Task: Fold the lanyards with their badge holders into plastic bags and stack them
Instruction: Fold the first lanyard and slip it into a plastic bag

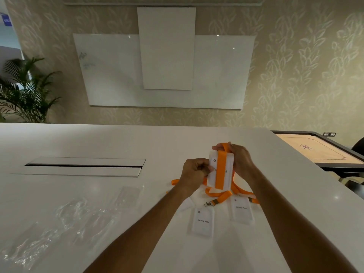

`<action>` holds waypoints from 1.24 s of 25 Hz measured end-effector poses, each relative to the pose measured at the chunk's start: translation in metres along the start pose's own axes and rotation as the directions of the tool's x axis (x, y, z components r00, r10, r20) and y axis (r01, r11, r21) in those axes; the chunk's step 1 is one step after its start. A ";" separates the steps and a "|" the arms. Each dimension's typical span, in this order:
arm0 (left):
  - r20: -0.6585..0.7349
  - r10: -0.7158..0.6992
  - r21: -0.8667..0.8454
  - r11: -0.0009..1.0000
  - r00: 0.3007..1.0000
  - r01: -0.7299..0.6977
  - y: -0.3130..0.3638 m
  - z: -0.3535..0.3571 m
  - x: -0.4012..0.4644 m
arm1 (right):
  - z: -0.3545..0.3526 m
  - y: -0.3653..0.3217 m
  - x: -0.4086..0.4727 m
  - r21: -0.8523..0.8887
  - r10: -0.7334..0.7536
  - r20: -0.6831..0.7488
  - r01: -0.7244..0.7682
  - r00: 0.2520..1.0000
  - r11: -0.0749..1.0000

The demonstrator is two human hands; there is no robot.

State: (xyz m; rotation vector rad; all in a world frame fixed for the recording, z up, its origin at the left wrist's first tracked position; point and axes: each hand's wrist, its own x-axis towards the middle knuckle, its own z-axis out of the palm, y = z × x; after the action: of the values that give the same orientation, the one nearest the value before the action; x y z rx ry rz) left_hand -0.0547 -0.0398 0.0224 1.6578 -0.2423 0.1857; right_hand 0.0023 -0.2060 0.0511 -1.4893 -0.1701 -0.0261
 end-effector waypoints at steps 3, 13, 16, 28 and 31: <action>0.019 0.016 -0.084 0.996 1.000 -0.015 0.009 0.002 0.000 | 0.005 0.014 -0.014 0.007 0.070 -0.096 -0.069 0.993 0.998; -0.145 -0.049 -0.275 0.962 0.988 0.007 0.024 -0.004 0.011 | 0.021 0.058 -0.036 0.432 0.240 0.035 -0.232 0.970 0.872; -0.226 -0.086 -0.245 0.969 0.970 0.029 0.023 -0.007 0.020 | 0.021 0.069 -0.037 0.400 0.247 0.079 -0.257 0.966 0.880; -0.378 -0.059 -0.091 0.996 0.924 0.026 0.024 -0.011 0.046 | 0.020 0.084 -0.056 0.135 0.039 0.199 -0.066 0.979 0.989; -0.413 -0.025 -0.002 1.000 0.910 0.027 0.023 -0.012 0.049 | 0.027 0.084 -0.064 0.059 0.030 0.174 -0.040 0.984 0.997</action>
State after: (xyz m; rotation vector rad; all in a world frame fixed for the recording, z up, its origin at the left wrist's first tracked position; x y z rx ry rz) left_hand -0.0133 -0.0321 0.0586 1.5826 0.1031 0.5111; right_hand -0.0528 -0.1776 -0.0386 -1.4315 -0.2822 0.1361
